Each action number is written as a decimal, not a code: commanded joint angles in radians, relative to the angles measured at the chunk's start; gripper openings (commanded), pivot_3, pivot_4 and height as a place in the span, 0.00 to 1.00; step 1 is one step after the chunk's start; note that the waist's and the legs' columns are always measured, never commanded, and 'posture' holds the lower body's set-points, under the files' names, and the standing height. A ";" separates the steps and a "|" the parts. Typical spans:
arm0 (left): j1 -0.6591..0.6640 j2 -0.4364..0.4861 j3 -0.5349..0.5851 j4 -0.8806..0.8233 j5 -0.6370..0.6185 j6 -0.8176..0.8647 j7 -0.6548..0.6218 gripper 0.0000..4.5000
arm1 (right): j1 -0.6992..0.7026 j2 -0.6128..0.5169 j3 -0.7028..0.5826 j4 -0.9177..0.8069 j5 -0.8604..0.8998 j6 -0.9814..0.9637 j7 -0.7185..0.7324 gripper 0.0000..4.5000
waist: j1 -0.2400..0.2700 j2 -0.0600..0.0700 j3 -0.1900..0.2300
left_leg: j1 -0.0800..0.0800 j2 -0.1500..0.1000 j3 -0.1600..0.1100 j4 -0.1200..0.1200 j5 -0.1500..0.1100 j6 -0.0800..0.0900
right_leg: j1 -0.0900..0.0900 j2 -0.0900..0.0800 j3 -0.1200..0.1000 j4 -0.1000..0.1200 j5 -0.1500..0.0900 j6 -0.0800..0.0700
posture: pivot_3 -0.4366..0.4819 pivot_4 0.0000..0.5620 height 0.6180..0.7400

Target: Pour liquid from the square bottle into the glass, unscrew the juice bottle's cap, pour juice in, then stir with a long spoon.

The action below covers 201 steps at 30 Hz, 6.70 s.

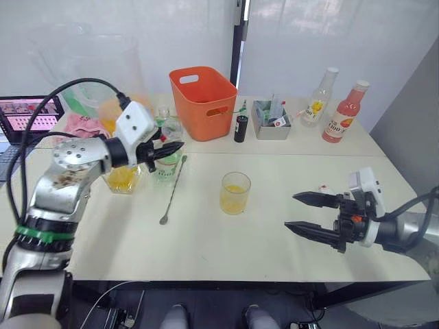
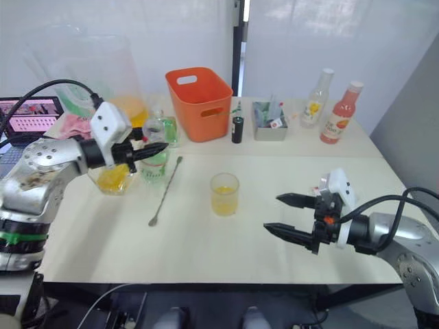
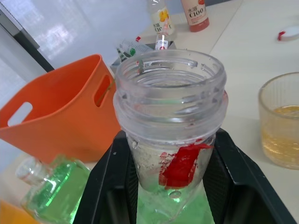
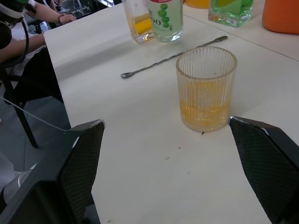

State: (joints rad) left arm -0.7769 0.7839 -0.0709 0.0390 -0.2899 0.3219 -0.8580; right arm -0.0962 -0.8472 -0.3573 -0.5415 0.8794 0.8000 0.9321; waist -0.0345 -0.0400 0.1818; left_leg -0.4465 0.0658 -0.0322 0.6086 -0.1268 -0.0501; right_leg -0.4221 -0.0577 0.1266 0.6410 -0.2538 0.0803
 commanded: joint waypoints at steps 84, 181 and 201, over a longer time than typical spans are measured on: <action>-0.191 -0.220 -0.342 0.459 1.068 -0.984 0.638 0.31 | -0.015 0.020 0.018 -0.050 0.027 -0.034 -0.181 0.99 | 0.000 0.000 0.000 | 0.000 -0.001 0.000 0.001 0.000 0.000 | 0.001 0.000 0.001 0.003 0.003 0.005 | 0.48 0.27 1.00; 0.118 -0.296 0.345 -0.454 -0.109 0.454 0.289 0.31 | -0.380 0.031 0.239 0.255 -0.088 -0.097 0.060 0.99 | -0.021 0.000 0.000 | 0.002 0.000 -0.003 0.004 0.001 0.001 | 0.002 0.002 0.000 0.007 0.003 0.004 | 0.48 0.27 1.00; 0.748 -0.205 1.015 -0.803 -0.358 0.539 0.389 0.31 | -0.618 0.154 0.400 0.522 -0.245 -0.193 0.288 0.99 | -0.029 0.000 0.000 | 0.002 0.001 -0.003 0.004 0.001 0.000 | 0.002 0.002 -0.002 0.006 0.003 0.002 | 0.48 0.27 1.00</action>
State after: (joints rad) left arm -0.0537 0.5769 0.8654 -0.7351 -0.6446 0.9122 -0.4805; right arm -0.6955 -0.6930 0.0601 -0.0070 0.6330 0.6276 1.2135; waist -0.0639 -0.0403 0.1814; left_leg -0.4443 0.0667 -0.0350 0.6122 -0.1261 -0.0498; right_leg -0.4206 -0.0561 0.1251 0.6465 -0.2509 0.0818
